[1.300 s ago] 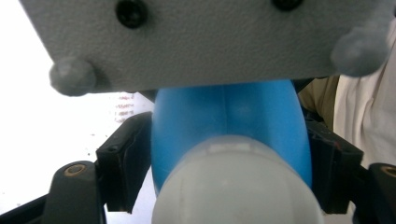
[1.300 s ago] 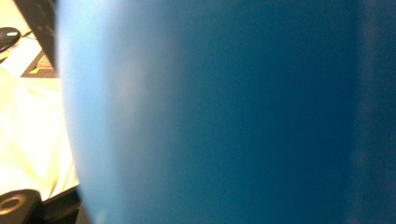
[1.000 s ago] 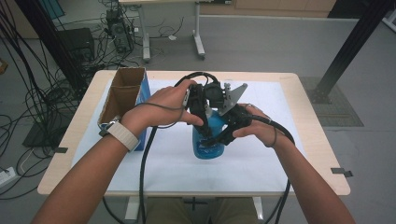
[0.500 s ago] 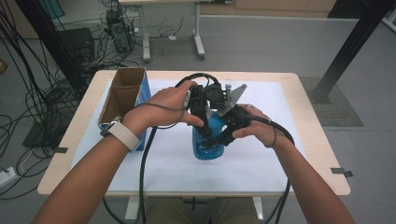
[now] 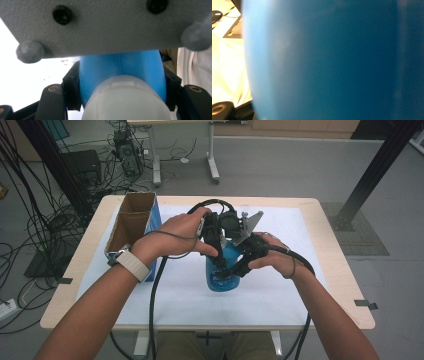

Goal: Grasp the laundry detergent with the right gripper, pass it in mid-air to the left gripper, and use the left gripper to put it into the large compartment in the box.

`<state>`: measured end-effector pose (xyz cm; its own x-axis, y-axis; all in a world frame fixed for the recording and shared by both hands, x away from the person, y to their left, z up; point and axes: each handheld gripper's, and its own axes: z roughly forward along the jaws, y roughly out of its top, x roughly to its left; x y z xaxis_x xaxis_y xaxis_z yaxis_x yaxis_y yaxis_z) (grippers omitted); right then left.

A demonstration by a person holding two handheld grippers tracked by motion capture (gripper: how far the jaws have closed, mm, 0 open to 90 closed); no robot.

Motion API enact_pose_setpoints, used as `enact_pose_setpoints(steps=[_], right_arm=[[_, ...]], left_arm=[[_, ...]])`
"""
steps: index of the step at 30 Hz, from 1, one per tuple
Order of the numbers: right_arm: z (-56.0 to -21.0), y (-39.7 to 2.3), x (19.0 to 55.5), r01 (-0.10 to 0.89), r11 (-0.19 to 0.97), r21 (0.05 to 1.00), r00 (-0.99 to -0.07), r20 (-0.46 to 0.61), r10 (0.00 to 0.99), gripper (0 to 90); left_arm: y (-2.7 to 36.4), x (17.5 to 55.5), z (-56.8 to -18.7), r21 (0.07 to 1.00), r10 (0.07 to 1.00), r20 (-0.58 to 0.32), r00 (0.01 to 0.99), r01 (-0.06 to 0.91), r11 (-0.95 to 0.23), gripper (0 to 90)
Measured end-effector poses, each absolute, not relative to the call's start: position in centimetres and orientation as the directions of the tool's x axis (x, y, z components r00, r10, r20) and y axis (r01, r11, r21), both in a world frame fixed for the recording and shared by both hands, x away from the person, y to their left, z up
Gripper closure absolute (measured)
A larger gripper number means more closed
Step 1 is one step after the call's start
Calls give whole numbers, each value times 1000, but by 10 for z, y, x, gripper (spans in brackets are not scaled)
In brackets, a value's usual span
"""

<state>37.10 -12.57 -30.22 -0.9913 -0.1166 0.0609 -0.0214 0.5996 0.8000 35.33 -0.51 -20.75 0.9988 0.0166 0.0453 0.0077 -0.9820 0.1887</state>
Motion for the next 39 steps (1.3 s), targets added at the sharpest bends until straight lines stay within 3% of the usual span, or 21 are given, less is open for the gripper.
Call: enact_pose_setpoints(steps=[14,15,18,39], right_arm=[[-303,-127,371,-27,600,799,-993,50,-111,434],[-304,-127,373,-58,600,798,-994,12,-112,434],[-303,-127,370,-16,600,800,-991,67,-116,433],[-307,-123,371,-44,606,794,-992,39,-124,434]], left_arm=[[-5,354,-208,194,22,43,999,13,-981,373],[-5,354,-208,193,19,46,999,10,-981,373],[-5,353,-208,192,20,46,999,11,-981,373],[-2,353,-213,191,30,30,999,24,-981,373]])
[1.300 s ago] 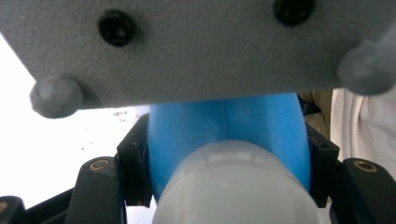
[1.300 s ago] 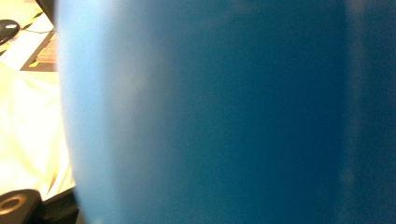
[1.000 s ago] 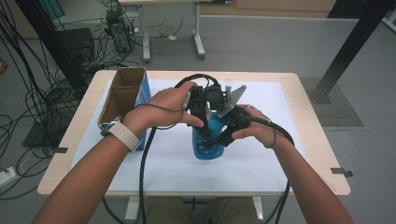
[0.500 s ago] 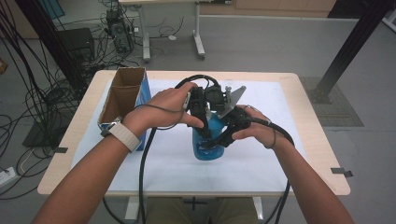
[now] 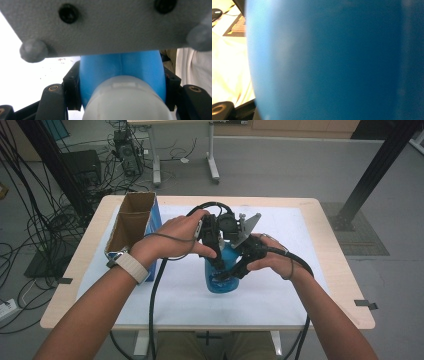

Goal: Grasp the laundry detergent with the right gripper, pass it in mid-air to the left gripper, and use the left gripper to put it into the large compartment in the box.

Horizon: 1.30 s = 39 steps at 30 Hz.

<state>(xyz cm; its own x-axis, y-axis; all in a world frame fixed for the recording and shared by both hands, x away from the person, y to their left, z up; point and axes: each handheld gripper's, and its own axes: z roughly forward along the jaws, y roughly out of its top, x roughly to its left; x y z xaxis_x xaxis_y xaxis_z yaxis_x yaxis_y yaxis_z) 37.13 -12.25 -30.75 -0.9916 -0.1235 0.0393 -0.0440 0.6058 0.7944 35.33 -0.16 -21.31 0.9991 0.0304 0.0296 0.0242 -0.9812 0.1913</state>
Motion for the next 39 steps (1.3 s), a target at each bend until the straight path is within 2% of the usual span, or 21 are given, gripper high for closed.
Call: enact_pose_setpoints(steps=[1,4,7,8,9,11,15,16,19,22,39], right_arm=[[-308,-122,373,-67,607,792,-992,12,-125,433],[-307,-123,369,-17,606,795,-989,76,-127,433],[-308,-123,373,-69,609,790,-992,10,-125,433],[-307,-123,368,-3,603,798,-987,96,-132,433],[-307,-122,367,0,602,798,-986,99,-132,433],[-307,-122,371,-44,609,792,-991,41,-125,433],[-307,-123,370,-25,610,792,-990,67,-128,433],[-308,-122,373,-67,611,789,-992,16,-128,433],[-307,-122,369,-17,609,793,-988,80,-132,433],[-307,-122,371,-34,610,792,-991,54,-126,433],[-307,-122,369,-28,600,800,-990,62,-129,433]], left_arm=[[-2,353,-213,191,28,31,999,22,-981,373],[-2,353,-213,190,31,30,999,25,-981,373],[-2,353,-213,190,32,28,999,26,-981,373],[-2,353,-213,188,31,28,999,26,-982,373],[-2,353,-213,187,28,30,999,22,-982,373],[-2,353,-213,188,32,28,999,26,-982,372],[-2,354,-213,191,32,29,999,26,-981,372],[-2,353,-213,190,32,29,999,26,-981,373],[-1,354,-214,193,34,28,999,28,-981,373],[-1,354,-213,191,32,28,999,26,-981,372],[1,353,-212,199,35,27,999,29,-980,372]])
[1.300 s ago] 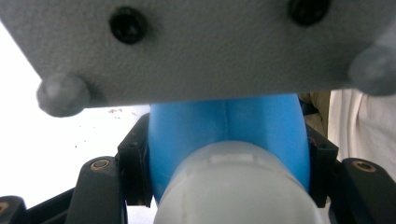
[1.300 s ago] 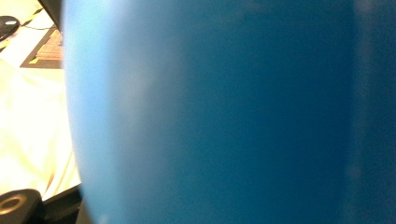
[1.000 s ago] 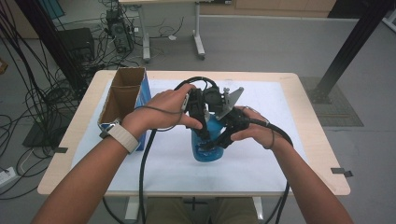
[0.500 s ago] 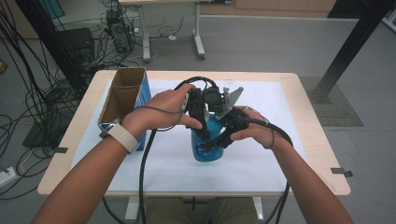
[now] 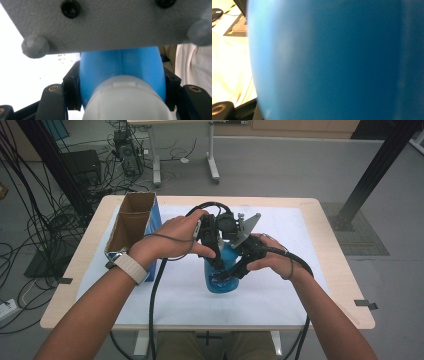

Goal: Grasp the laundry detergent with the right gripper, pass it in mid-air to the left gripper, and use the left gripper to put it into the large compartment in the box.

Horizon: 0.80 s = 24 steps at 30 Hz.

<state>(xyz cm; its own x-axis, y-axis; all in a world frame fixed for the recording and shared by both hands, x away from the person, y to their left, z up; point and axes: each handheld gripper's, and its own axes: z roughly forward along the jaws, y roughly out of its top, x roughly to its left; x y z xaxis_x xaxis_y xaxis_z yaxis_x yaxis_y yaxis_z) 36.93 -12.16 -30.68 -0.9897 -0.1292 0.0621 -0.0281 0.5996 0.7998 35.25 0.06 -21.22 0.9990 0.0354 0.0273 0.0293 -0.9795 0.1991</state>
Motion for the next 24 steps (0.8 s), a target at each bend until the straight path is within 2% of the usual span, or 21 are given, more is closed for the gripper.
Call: enact_pose_setpoints(steps=[12,15,16,24], right_arm=[[-307,-121,369,-29,602,798,-989,62,-131,432],[-307,-121,370,-51,605,795,-991,35,-129,433],[-307,-121,369,-29,602,798,-989,62,-131,433],[-306,-121,369,-32,605,796,-990,60,-131,432]], left_arm=[[0,352,-212,195,36,29,999,30,-980,372],[1,352,-212,196,33,32,999,27,-980,372],[1,352,-212,197,36,31,999,29,-980,372],[1,352,-212,198,37,32,999,30,-980,372]])
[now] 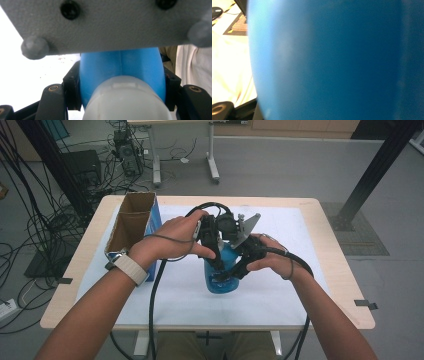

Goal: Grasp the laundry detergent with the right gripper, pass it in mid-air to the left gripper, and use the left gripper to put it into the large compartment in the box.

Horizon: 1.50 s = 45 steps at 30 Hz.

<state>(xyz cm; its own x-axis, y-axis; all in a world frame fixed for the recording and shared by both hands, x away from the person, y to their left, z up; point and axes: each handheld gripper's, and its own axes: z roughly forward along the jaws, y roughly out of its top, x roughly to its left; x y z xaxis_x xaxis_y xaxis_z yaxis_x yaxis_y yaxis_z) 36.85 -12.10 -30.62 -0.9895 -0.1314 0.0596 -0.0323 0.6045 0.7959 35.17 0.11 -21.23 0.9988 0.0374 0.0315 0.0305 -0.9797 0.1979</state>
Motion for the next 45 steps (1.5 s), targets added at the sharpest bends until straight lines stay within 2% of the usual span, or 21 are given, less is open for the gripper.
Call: enact_pose_setpoints(steps=[7,12,25,29,45], right_arm=[[-307,-121,371,-53,607,793,-991,33,-129,432],[-307,-121,368,-31,602,798,-989,61,-132,432],[-307,-120,369,-55,601,797,-991,32,-134,431],[-306,-119,367,-40,596,802,-989,53,-137,430],[-304,-117,366,-84,582,809,-989,6,-150,421]], left_arm=[[1,352,-212,196,33,34,999,26,-980,372],[2,351,-212,196,37,31,999,31,-980,372],[2,350,-211,191,39,31,999,33,-981,373],[2,349,-210,191,39,33,999,32,-981,373],[3,347,-207,186,52,39,998,43,-982,374]])
